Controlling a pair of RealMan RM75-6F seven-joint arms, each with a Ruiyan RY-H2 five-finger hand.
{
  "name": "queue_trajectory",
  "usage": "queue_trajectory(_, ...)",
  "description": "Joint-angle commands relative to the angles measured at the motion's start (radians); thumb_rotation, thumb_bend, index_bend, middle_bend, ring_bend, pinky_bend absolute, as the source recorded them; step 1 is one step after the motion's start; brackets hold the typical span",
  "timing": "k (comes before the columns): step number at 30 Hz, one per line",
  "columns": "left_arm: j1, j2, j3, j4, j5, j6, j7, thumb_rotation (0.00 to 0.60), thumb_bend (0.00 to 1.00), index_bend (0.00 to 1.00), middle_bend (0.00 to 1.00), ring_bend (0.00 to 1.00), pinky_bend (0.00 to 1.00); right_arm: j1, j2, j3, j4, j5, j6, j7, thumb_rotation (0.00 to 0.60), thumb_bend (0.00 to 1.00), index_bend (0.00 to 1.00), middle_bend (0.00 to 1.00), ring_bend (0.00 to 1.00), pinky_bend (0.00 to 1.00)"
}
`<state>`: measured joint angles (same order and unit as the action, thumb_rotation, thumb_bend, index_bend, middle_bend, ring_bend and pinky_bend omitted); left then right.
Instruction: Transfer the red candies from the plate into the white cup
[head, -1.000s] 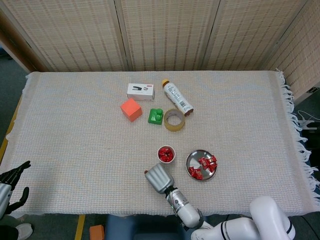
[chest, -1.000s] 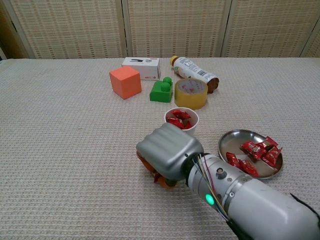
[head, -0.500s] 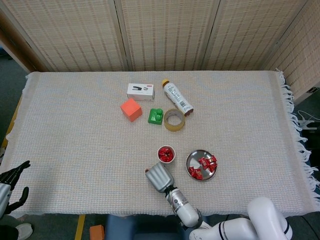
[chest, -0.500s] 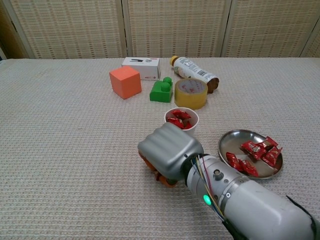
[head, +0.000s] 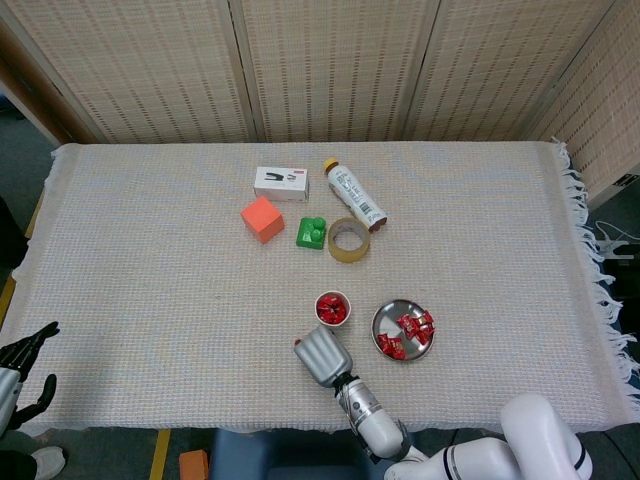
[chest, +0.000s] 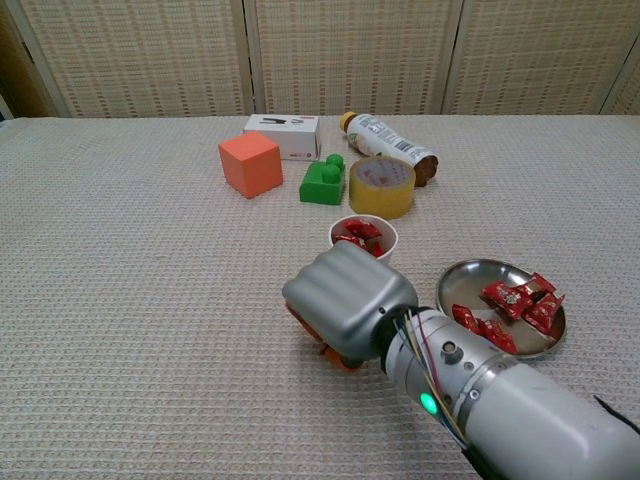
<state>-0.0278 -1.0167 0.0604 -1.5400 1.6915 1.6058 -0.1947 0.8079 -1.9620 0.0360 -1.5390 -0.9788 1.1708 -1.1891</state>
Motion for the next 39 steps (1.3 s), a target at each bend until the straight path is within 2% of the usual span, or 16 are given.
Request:
queue_trajectory(1, -0.001, 0.000, 0.000, 0.000, 0.000, -0.002, 0.001, 0.600, 0.54, 0.01, 0.15, 0.21, 0.28, -0.008, 0.025, 0.007, -0.034, -0.023, 0.018, 0.015, 0.600, 0.32, 0.77, 0.79, 0.81, 1.00)
queue_trajectory(6, 0.000, -0.002, 0.000, -0.002, -0.001, -0.004, 0.007, 0.600, 0.54, 0.01, 0.15, 0.21, 0.28, -0.017, 0.070, 0.026, -0.107, -0.069, 0.037, 0.065, 0.600, 0.32, 0.77, 0.79, 0.81, 1.00)
queue_trajectory(11, -0.002, -0.002, -0.001, -0.004, -0.003, -0.008, 0.010, 0.600, 0.54, 0.01, 0.15, 0.21, 0.28, -0.024, 0.119, 0.084, -0.185, -0.116, 0.065, 0.139, 0.600, 0.32, 0.74, 0.79, 0.81, 1.00)
queue_trajectory(15, -0.005, -0.002, 0.001, -0.003, -0.003, -0.014, 0.009, 0.600, 0.54, 0.01, 0.15, 0.21, 0.28, -0.024, 0.139, 0.125, -0.185, -0.121, 0.094, 0.134, 0.600, 0.32, 0.72, 0.79, 0.81, 1.00)
queue_trajectory(21, -0.006, -0.003, 0.000, -0.003, -0.004, -0.016, 0.011, 0.600, 0.54, 0.01, 0.15, 0.21, 0.28, -0.027, 0.148, 0.163, -0.137, -0.047, 0.094, 0.125, 0.600, 0.32, 0.72, 0.79, 0.81, 1.00)
queue_trajectory(29, -0.007, -0.002, -0.001, -0.003, -0.009, -0.019, 0.009, 0.600, 0.54, 0.01, 0.16, 0.21, 0.28, -0.028, 0.151, 0.153, -0.095, -0.013, 0.075, 0.138, 0.600, 0.32, 0.69, 0.79, 0.81, 1.00)
queue_trajectory(33, -0.005, -0.002, 0.000, -0.003, -0.006, -0.015, 0.009, 0.600, 0.54, 0.01, 0.15, 0.21, 0.28, -0.026, 0.157, 0.147, -0.098, -0.004, 0.068, 0.137, 0.600, 0.32, 0.59, 0.79, 0.81, 1.00)
queue_trajectory(39, -0.005, -0.002, -0.001, -0.003, -0.006, -0.015, 0.009, 0.600, 0.54, 0.01, 0.15, 0.21, 0.28, -0.024, 0.163, 0.141, -0.109, 0.010, 0.065, 0.133, 0.600, 0.32, 0.32, 0.79, 0.79, 1.00)
